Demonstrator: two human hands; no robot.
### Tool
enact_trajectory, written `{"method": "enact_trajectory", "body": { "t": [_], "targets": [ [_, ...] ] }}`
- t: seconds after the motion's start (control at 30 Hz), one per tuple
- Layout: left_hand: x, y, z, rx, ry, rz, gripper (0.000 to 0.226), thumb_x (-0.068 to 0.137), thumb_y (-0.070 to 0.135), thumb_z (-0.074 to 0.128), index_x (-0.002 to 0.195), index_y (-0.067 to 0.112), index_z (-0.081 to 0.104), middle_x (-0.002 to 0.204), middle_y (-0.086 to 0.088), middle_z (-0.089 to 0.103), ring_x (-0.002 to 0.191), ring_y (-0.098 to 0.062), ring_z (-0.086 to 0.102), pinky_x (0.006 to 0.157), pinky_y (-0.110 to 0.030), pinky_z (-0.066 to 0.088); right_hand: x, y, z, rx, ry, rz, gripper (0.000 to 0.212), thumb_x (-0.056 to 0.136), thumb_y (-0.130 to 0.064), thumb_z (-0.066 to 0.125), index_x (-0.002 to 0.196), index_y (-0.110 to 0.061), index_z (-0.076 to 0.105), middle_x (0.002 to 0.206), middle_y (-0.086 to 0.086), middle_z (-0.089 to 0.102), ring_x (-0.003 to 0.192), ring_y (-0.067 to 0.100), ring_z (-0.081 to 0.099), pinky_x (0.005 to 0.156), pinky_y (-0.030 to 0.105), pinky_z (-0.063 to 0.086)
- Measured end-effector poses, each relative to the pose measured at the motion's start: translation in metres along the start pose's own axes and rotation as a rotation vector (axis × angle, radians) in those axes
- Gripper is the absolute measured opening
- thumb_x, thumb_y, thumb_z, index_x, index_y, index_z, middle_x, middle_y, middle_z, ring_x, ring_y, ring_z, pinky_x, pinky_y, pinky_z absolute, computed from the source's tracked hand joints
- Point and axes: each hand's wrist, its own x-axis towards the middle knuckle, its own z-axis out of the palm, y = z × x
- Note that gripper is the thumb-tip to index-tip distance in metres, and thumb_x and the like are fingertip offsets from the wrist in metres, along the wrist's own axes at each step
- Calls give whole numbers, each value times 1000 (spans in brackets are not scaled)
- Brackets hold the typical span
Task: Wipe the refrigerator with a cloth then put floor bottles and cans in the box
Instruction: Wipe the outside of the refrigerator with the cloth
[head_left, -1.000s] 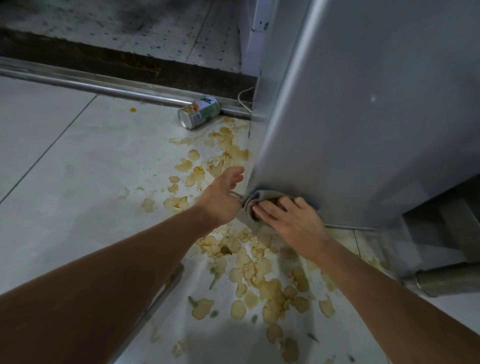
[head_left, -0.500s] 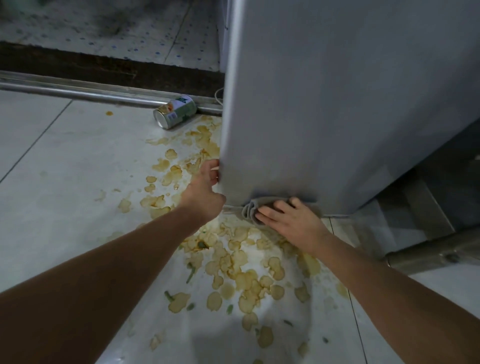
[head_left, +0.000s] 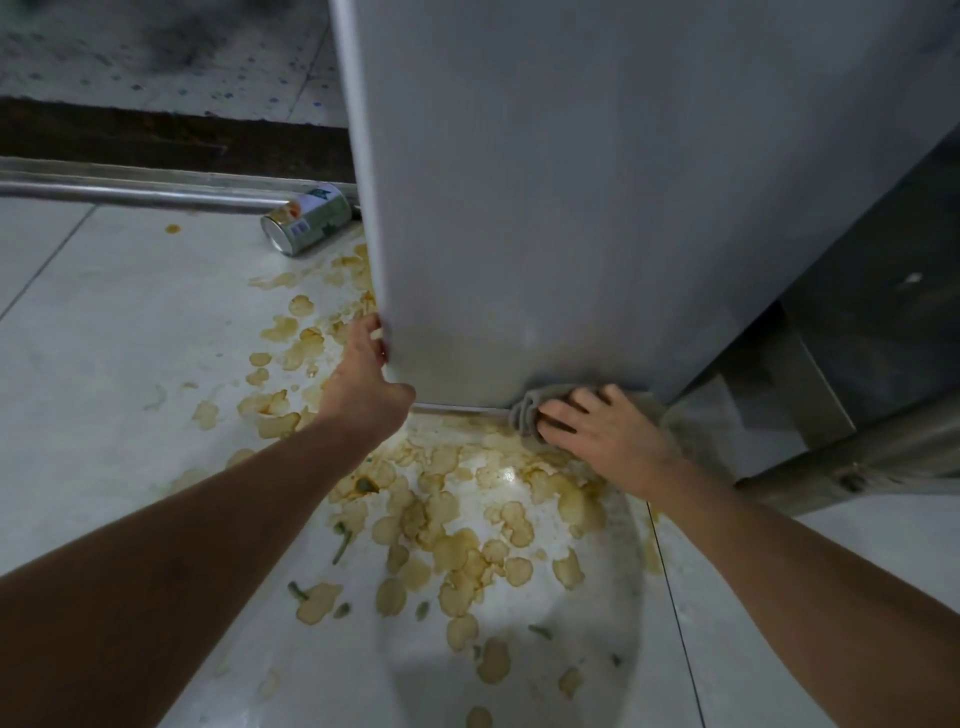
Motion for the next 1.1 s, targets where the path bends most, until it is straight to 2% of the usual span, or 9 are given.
{"method": "enact_trajectory", "body": {
  "t": [0.07,0.23,0.3,0.47,0.57,0.67,0.8,0.93,1.1],
  "targets": [
    [1,2,0,-4,-5,-17,77,75,-7,58,136,29,27,120,5,56,94,-15,56,68,-31,51,-6,2,2,-4,-38,21,54,81,-11,62,131,-23,47,139,-1,43,109,25,47,84,39,43],
    [5,4,-1,-7,10,-40,68,76,-6,55,132,26,33,117,5,57,101,-16,55,64,-30,49,-11,21,-6,99,617,380,32,84,-12,58,114,-20,52,113,7,44,87,28,42,68,37,38],
    [5,3,1,9,20,-49,67,76,-6,55,131,27,34,115,5,58,99,-17,56,62,-29,48,-8,25,-2,104,736,461,32,84,-10,55,113,-21,50,111,9,40,87,29,39,67,37,40],
    [4,4,4,29,20,-60,70,75,-8,55,132,25,32,119,4,57,100,-19,55,62,-29,49,-20,14,32,62,448,286,49,62,-9,79,105,-26,61,111,7,40,84,28,38,67,38,42],
    [4,5,2,24,9,-57,71,75,-9,56,134,23,32,125,0,55,109,-22,54,77,-40,54,-29,13,32,113,302,236,48,59,-12,84,102,-23,66,110,5,47,83,27,43,63,37,46],
    [3,5,3,3,4,-70,75,75,-9,56,138,23,30,132,-4,51,110,-29,56,83,-46,54,-37,18,17,177,403,404,34,67,-10,78,99,-15,66,103,10,58,82,28,47,64,36,47],
    [2,3,8,-29,27,-83,77,76,-11,55,138,25,27,137,-2,49,106,-24,59,66,-33,51,-44,33,-5,258,641,752,23,78,-8,58,101,-10,57,111,13,42,94,31,42,66,32,45],
    [3,2,10,-37,33,-97,80,77,-12,56,139,28,25,140,0,46,106,-19,55,52,-22,46,-46,19,8,363,432,827,27,74,-3,68,99,-8,59,115,17,42,94,40,50,69,41,51],
    [1,4,4,-16,-5,-104,84,77,-11,58,142,27,22,143,-1,43,108,-23,56,60,-27,47,-56,11,32,488,272,858,32,77,-4,70,102,-14,53,113,11,36,95,36,51,67,38,50]
  ]
}}
